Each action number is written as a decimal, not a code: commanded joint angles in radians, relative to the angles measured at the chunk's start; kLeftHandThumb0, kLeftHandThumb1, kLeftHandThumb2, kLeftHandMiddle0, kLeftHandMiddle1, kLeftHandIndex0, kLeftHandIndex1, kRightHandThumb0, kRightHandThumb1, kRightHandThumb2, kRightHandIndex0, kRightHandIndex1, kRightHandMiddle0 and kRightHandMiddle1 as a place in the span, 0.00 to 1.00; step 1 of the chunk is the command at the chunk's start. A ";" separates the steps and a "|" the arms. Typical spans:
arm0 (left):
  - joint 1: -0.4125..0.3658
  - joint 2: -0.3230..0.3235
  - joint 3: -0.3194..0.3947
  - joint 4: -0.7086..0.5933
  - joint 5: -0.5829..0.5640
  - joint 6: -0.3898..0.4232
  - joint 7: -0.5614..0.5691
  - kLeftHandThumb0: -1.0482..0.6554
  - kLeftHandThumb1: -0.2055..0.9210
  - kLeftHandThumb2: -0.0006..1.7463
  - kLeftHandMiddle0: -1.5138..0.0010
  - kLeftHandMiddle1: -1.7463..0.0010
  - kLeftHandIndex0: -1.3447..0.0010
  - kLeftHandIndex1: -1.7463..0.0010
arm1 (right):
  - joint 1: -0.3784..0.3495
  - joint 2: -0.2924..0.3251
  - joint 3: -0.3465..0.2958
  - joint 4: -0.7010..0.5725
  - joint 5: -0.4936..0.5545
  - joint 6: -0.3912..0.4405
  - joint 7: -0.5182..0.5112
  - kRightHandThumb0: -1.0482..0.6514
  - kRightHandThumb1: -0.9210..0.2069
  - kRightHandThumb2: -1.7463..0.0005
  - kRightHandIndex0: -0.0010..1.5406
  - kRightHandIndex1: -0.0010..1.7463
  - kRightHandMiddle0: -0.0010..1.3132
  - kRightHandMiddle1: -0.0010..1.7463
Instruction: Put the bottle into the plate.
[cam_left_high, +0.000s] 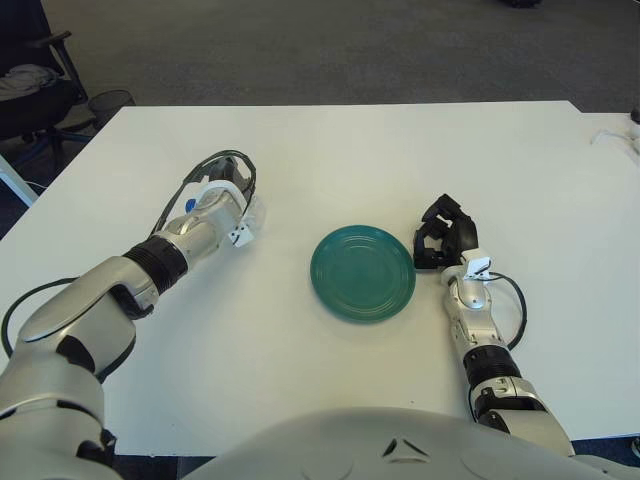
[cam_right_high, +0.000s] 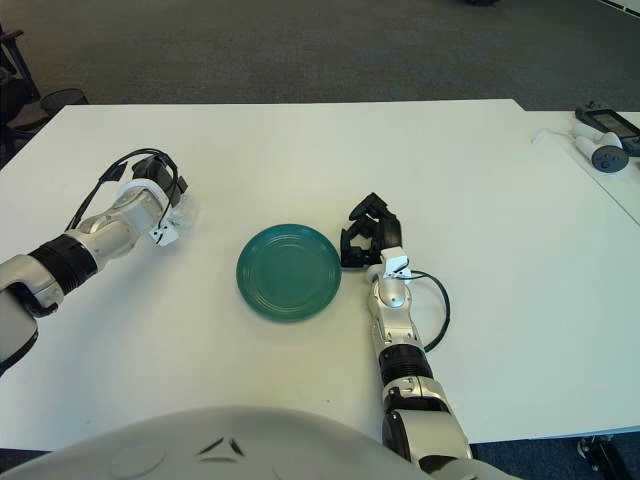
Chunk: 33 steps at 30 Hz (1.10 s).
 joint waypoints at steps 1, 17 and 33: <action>0.226 -0.151 0.079 0.253 -0.112 0.196 0.187 0.15 0.96 0.41 0.88 0.30 0.99 0.15 | 0.167 0.028 0.005 0.109 0.006 0.121 0.008 0.61 0.87 0.04 0.62 0.88 0.51 1.00; 0.083 -0.219 0.007 0.512 -0.103 0.069 0.336 0.12 1.00 0.28 0.80 0.47 1.00 0.35 | 0.182 0.025 0.005 0.074 0.009 0.143 0.019 0.61 0.87 0.04 0.62 0.89 0.51 1.00; 0.056 -0.154 0.073 0.507 -0.299 -0.153 0.653 0.36 0.66 0.55 0.55 0.23 0.63 0.05 | 0.178 0.021 0.003 0.078 0.007 0.153 0.014 0.61 0.86 0.05 0.62 0.88 0.51 1.00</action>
